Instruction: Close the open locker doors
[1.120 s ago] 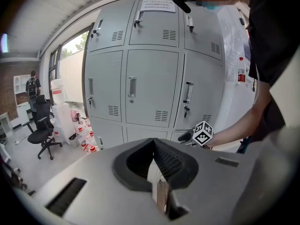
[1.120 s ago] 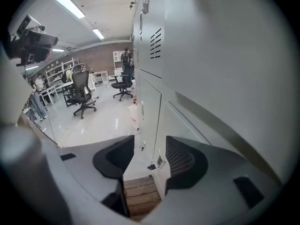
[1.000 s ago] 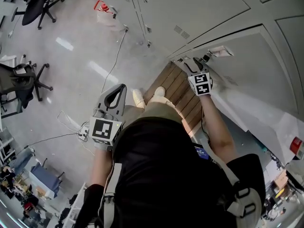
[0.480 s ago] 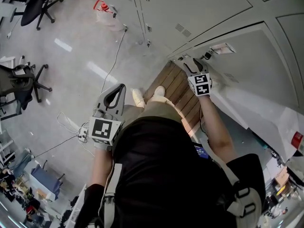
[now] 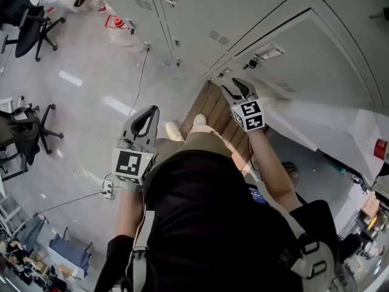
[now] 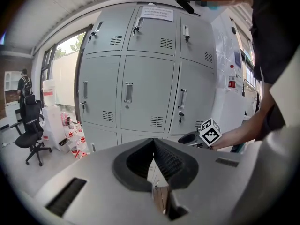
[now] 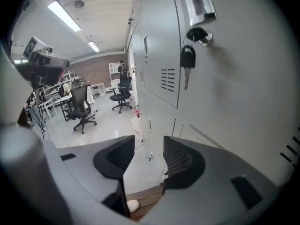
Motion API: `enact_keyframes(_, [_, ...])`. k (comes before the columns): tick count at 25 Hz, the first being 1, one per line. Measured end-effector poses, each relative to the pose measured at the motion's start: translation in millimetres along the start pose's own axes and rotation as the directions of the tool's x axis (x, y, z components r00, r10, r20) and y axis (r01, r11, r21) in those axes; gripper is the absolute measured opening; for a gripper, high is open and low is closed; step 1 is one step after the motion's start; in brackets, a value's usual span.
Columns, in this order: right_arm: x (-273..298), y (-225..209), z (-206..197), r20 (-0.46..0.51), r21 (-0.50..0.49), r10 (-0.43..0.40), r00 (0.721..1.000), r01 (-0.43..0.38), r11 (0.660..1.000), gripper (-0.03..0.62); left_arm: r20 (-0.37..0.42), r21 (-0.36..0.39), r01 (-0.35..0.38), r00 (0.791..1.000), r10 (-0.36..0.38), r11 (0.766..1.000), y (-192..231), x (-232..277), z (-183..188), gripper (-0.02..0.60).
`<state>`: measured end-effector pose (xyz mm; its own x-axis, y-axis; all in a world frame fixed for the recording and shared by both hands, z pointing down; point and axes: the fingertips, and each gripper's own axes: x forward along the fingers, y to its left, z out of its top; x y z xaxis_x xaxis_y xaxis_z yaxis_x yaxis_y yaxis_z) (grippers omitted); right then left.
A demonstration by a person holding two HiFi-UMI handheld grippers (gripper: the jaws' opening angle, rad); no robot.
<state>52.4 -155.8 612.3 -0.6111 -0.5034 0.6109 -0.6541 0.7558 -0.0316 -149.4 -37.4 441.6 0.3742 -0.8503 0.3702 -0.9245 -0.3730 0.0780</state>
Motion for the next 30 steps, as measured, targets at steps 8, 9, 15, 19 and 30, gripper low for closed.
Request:
enact_keyframes(8, [-54.8,27.3,68.3,0.164,0.048,-0.006,0.986,-0.002,0.999,0.141,0.057,0.034,0.077,0.995,-0.079,0.996,-2.9,9.3,24.0,0.009])
enact_keyframes(9, [-62.0,30.5,76.5,0.179,0.045,-0.007,0.984,-0.001,0.999,0.122,0.065,0.038,0.086,0.994,-0.089,0.996,-3.4,10.7,27.3,0.009])
enact_keyframes(15, [-106.9,55.6,128.9,0.280,0.012,0.015,0.960,-0.019,1.000,0.083,0.104,0.060,0.134,0.985,-0.139,0.989,-7.3,15.9,49.4,0.009])
enact_keyframes(19, [-136.2,71.4,158.4,0.346,-0.007,0.023,0.938,-0.022,1.000,0.072,0.128,0.072,0.169,0.976,-0.177,0.983,-13.0,18.6,63.4,0.009])
enact_keyframes(30, [-199.8,99.1,197.5,0.455,-0.011,0.003,0.890,0.002,1.000,0.071,0.181,0.116,0.241,0.949,-0.259,0.964,-33.5,10.6,97.8,0.009])
